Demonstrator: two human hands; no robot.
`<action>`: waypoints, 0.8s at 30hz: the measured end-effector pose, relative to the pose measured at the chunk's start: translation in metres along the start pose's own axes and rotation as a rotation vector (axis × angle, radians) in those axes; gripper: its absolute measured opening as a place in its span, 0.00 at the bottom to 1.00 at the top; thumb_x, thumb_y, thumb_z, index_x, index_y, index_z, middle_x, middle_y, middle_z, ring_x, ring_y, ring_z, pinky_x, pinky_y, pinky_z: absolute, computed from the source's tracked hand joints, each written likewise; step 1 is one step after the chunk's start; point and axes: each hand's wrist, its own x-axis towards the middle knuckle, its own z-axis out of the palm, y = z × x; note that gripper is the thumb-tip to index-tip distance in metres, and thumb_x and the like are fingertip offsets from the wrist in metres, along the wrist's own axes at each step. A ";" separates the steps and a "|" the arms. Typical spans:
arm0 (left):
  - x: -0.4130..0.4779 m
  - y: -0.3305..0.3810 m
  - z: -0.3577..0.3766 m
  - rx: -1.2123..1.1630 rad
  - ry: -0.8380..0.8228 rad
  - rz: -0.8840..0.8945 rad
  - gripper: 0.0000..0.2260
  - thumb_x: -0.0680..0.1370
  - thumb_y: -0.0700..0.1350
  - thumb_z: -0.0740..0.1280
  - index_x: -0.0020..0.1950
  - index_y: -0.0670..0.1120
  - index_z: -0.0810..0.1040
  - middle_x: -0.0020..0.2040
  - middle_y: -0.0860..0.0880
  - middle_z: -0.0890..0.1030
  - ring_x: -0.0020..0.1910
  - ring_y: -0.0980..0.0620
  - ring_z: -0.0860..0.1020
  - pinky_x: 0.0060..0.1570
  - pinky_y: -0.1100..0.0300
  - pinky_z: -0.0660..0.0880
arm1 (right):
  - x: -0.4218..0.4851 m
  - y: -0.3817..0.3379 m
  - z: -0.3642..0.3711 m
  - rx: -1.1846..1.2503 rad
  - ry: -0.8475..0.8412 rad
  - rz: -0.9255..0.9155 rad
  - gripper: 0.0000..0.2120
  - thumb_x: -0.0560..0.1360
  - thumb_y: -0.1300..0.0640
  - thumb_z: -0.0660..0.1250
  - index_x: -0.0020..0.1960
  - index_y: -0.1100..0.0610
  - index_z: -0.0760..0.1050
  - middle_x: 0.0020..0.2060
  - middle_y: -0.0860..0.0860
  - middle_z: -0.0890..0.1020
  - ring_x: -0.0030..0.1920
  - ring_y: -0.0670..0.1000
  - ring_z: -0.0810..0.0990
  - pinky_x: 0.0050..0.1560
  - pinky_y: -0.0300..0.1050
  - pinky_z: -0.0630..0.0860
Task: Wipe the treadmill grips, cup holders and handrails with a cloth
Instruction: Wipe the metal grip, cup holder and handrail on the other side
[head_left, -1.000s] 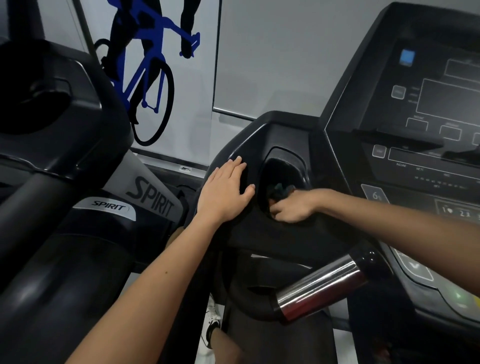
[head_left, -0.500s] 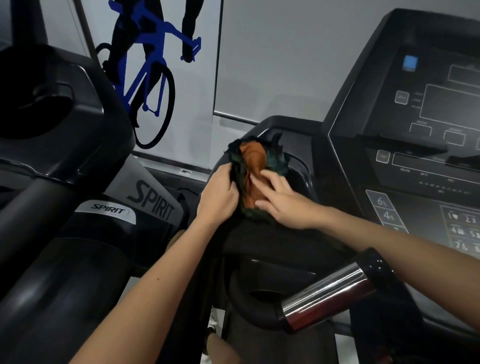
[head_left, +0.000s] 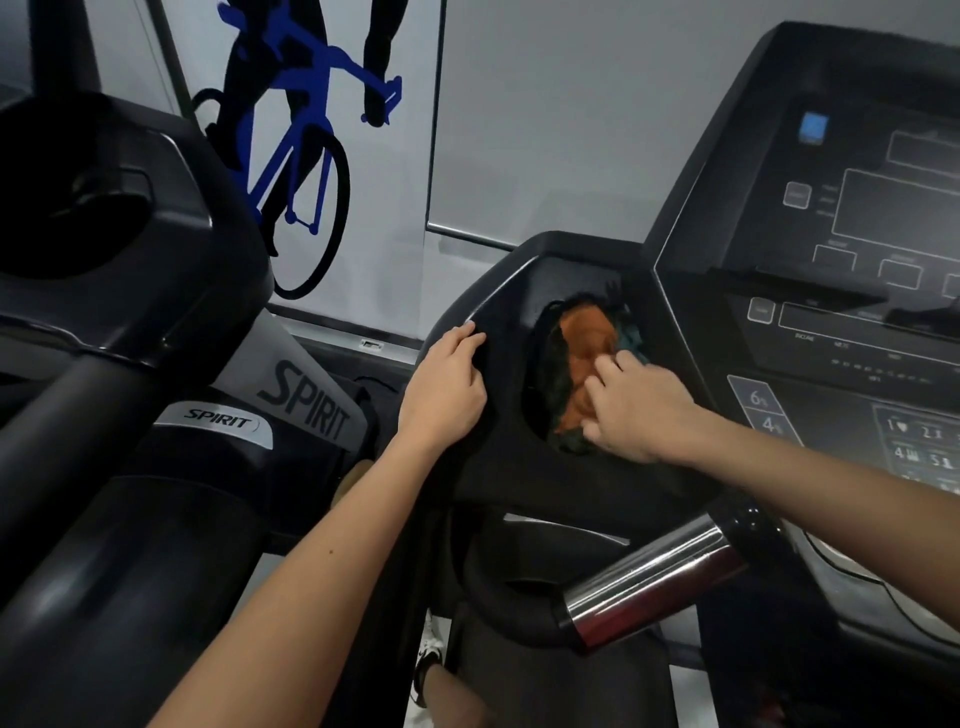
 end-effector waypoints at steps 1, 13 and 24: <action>0.000 0.000 0.000 0.000 0.002 0.002 0.21 0.79 0.38 0.54 0.72 0.46 0.65 0.74 0.54 0.61 0.72 0.55 0.60 0.67 0.60 0.61 | -0.005 0.000 -0.010 0.063 -0.055 -0.013 0.25 0.78 0.43 0.52 0.65 0.60 0.68 0.64 0.57 0.68 0.64 0.57 0.66 0.58 0.49 0.68; 0.001 -0.003 0.003 -0.058 0.058 0.018 0.21 0.76 0.36 0.55 0.69 0.46 0.69 0.72 0.52 0.64 0.69 0.53 0.64 0.62 0.54 0.69 | 0.013 -0.029 -0.035 0.682 -0.189 -0.153 0.16 0.78 0.50 0.61 0.53 0.64 0.71 0.48 0.59 0.78 0.49 0.57 0.76 0.40 0.39 0.62; -0.007 0.011 0.002 0.104 -0.026 0.257 0.15 0.81 0.45 0.56 0.66 0.46 0.72 0.62 0.50 0.75 0.61 0.51 0.72 0.56 0.58 0.69 | 0.018 -0.004 -0.020 1.109 0.093 0.245 0.15 0.78 0.50 0.61 0.54 0.62 0.71 0.44 0.57 0.79 0.42 0.59 0.82 0.41 0.51 0.80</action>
